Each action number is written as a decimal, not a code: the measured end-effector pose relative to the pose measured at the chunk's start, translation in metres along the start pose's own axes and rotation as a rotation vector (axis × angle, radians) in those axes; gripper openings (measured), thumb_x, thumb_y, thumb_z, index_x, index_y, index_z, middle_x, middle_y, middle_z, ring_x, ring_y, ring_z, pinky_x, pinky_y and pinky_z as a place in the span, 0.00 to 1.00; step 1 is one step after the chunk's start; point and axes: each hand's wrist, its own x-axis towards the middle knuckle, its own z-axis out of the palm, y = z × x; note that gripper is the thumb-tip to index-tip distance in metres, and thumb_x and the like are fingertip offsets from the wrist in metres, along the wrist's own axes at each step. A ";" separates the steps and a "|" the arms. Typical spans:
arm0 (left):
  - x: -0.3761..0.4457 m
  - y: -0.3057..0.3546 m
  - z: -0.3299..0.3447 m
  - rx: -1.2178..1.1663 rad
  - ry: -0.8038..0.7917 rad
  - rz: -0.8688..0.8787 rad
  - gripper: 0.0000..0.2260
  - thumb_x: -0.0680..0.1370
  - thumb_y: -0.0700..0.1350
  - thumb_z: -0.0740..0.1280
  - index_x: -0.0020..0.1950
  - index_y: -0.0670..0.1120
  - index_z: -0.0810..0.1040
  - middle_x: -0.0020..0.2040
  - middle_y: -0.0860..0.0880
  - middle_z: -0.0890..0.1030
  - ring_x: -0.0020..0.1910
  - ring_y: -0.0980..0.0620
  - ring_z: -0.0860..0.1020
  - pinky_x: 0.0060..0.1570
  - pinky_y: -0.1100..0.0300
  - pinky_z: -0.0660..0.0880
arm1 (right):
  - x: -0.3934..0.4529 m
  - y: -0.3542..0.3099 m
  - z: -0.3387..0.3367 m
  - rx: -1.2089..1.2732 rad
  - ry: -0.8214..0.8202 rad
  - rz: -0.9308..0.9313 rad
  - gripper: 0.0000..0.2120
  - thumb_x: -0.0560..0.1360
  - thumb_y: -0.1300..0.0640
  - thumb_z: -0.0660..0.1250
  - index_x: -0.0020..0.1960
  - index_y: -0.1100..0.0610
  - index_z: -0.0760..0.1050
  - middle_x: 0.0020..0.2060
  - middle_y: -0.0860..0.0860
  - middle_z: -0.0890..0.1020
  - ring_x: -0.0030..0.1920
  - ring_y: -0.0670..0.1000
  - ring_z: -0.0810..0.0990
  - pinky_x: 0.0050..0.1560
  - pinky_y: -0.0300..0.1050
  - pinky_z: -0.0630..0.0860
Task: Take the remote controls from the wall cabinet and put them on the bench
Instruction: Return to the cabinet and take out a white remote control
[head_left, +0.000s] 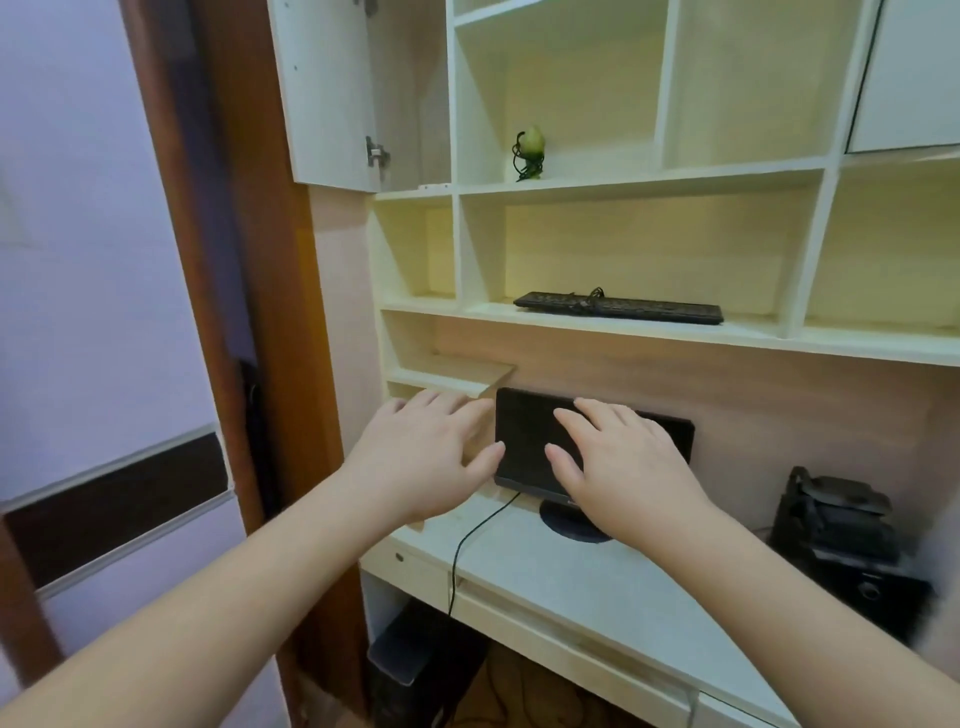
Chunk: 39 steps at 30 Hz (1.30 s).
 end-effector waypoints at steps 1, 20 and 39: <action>0.006 -0.002 -0.001 0.010 -0.002 -0.009 0.27 0.79 0.65 0.48 0.77 0.58 0.57 0.76 0.54 0.63 0.75 0.52 0.60 0.72 0.49 0.60 | 0.008 0.001 0.000 0.002 0.008 -0.013 0.25 0.81 0.41 0.48 0.75 0.48 0.59 0.74 0.47 0.63 0.74 0.51 0.60 0.70 0.48 0.58; 0.089 -0.145 0.014 0.041 0.118 -0.044 0.27 0.79 0.64 0.46 0.77 0.57 0.57 0.76 0.53 0.63 0.75 0.52 0.60 0.71 0.48 0.61 | 0.167 -0.084 0.016 0.050 0.050 -0.091 0.25 0.81 0.43 0.49 0.75 0.49 0.58 0.75 0.50 0.61 0.74 0.53 0.59 0.71 0.51 0.58; 0.212 -0.291 0.006 0.009 0.170 0.024 0.27 0.79 0.64 0.48 0.76 0.56 0.59 0.75 0.53 0.65 0.73 0.51 0.63 0.69 0.49 0.65 | 0.343 -0.156 0.022 -0.023 0.174 -0.077 0.24 0.81 0.44 0.50 0.75 0.49 0.59 0.73 0.50 0.64 0.71 0.53 0.64 0.67 0.51 0.63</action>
